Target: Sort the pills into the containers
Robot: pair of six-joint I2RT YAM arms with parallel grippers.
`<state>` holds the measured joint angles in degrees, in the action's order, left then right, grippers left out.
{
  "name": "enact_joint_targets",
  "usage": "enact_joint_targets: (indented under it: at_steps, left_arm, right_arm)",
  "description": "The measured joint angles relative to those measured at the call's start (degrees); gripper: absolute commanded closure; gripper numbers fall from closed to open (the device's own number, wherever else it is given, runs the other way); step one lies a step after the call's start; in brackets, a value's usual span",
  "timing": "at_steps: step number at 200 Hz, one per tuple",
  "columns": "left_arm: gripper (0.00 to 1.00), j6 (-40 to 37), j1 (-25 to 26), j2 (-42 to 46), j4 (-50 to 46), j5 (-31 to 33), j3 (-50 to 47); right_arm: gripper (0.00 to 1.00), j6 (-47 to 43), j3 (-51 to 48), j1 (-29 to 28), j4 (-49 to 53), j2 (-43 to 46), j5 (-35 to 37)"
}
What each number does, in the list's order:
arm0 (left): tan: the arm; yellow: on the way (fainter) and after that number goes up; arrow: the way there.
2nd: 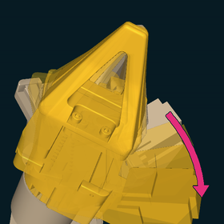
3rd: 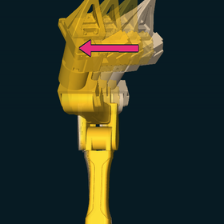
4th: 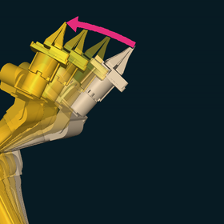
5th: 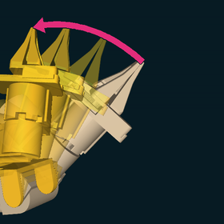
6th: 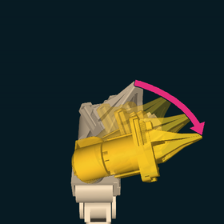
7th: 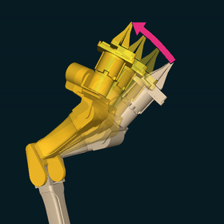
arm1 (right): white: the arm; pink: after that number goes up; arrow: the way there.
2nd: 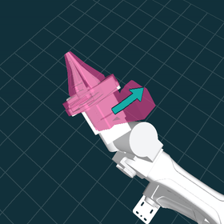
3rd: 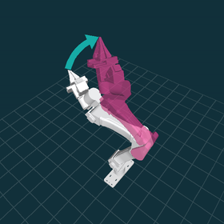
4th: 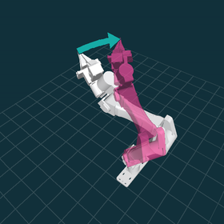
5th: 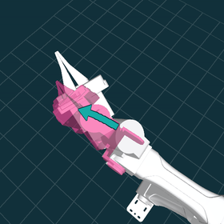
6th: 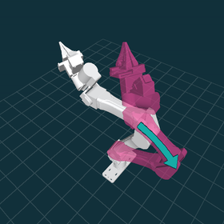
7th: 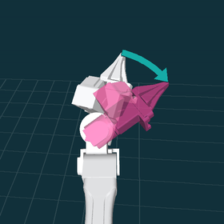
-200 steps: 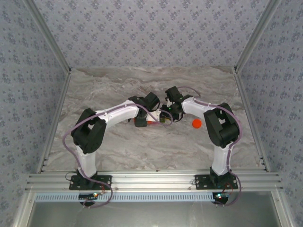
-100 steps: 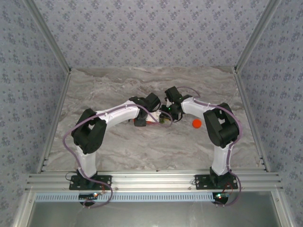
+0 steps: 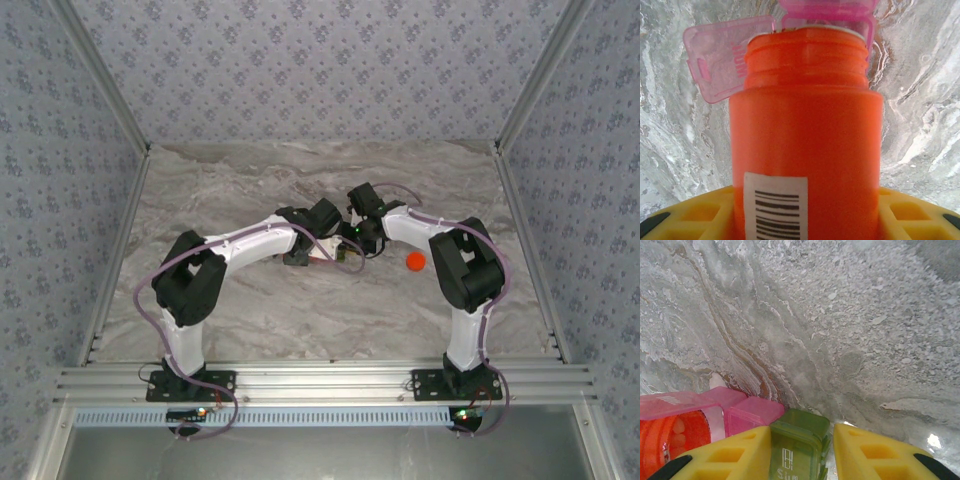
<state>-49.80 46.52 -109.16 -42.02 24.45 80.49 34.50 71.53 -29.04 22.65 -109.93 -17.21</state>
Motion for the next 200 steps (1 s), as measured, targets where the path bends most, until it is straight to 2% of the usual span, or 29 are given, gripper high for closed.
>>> enact_joint_targets:
  at_steps: [200]
  left_arm:
    - [1.00, -0.74, 0.11, 0.00, 0.20, 0.68, -0.09]
  right_arm:
    - [0.61, 0.00, 0.09, -0.15, 0.00, -0.11, -0.02]
